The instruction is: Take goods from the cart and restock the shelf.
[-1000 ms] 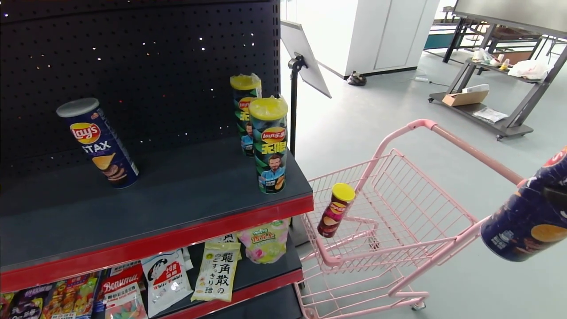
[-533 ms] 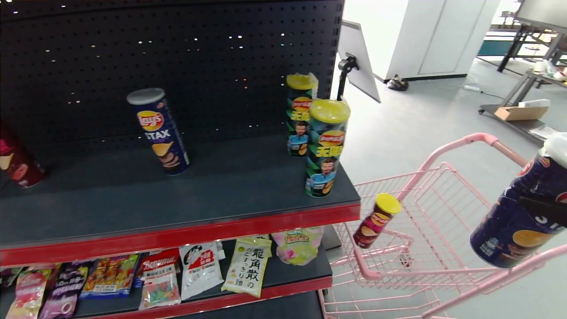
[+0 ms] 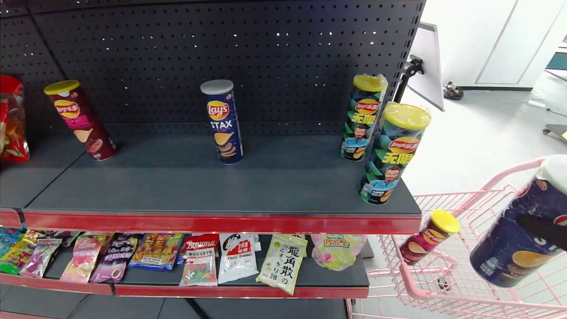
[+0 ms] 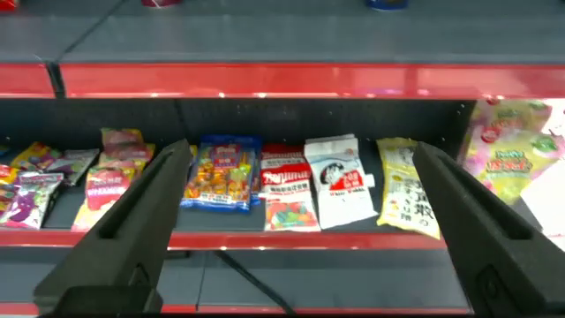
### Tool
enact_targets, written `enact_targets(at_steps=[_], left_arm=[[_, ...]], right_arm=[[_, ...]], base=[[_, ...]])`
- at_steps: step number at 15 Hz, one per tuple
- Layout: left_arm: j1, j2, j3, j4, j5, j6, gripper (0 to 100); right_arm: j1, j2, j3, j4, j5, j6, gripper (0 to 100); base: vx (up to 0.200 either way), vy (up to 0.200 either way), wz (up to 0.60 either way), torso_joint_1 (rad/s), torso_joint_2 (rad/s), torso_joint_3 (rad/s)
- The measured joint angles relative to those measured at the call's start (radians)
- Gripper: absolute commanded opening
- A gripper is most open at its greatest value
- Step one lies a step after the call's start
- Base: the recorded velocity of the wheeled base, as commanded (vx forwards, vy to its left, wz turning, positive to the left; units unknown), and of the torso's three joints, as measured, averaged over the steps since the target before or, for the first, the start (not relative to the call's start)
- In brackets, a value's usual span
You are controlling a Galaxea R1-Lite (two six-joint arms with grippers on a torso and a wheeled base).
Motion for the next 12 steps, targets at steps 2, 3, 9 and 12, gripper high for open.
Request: enact_targets(at_steps=[2,3,9,12], left_arm=[[0.0,0.0,0.0,-0.001,0.0,0.0,100],[0.0,0.0,0.0,0.0,0.0,0.0,100],[0.0,0.0,0.0,-0.001,-0.001,0.0,100],[0.0,0.0,0.0,-0.001,-0.001,0.0,100]], right_arm=[[0.0,-0.015,0.014,0.001,0.0,-0.001,0],[0.0,-0.021,0.02,0.001,0.0,-0.001,0],[0.0,-0.036,0.025,0.001,-0.001,-0.003,0],[0.0,-0.042,0.026,0.001,0.018,-0.003,0]], base=[[-0.1,0.0,0.0,-0.004,0.0,0.001],[0.0,0.0,0.0,0.0,0.0,0.0],[0.0,0.167,0.0,0.008,0.0,0.003],[0.0,0.2,0.0,0.002,0.0,0.006]])
